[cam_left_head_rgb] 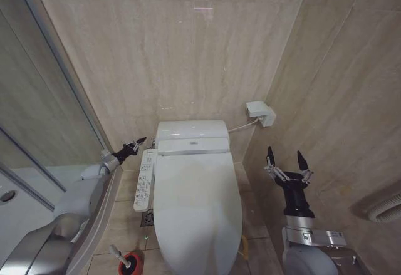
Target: Open the toilet lid, clean the toilet bowl with a toilet brush, close the toilet lid, and flush.
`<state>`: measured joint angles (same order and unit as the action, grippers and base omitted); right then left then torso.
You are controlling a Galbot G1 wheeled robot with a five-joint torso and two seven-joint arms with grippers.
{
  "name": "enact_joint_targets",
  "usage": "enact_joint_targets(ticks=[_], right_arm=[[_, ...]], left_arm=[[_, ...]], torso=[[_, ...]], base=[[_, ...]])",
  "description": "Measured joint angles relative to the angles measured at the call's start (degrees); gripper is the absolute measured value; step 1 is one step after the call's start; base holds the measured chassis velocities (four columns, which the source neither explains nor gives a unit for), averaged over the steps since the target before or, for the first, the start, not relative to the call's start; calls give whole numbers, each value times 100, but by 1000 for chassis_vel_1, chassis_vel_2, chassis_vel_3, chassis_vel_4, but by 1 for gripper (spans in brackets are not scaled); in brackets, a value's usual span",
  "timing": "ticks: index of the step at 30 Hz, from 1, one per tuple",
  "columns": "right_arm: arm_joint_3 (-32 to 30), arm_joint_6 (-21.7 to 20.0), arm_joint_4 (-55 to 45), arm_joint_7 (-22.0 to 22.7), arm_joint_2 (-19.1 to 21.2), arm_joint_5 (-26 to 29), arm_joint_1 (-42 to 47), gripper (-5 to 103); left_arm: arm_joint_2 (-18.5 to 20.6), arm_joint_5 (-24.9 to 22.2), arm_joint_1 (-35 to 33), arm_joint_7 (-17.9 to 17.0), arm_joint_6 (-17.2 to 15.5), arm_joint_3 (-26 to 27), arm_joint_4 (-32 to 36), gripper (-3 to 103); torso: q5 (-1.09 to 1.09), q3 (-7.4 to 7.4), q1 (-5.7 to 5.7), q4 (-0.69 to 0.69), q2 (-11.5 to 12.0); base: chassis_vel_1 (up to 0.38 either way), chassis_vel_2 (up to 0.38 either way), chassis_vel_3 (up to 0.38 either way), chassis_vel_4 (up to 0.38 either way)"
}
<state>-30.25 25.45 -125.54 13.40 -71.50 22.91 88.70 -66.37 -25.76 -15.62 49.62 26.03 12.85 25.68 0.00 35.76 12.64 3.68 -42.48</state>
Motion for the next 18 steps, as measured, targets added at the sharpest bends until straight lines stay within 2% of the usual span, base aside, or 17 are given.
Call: enact_joint_targets(ticks=[8, 18], right_arm=[[-15, 26, -4, 0, -6, -6, 17, 100], [0, 32, 46, -7, -38, -16, -14, 100]], left_arm=[[-3, -15, 172, 225, -79, -5, -313, 0], [17, -56, 208, 241, -133, 0, -305, 0]], torso=[[0, 0, 0, -1, 0], [0, 0, 0, -1, 0]], base=[[0, 0, 0, 0], [0, 0, 0, 0]])
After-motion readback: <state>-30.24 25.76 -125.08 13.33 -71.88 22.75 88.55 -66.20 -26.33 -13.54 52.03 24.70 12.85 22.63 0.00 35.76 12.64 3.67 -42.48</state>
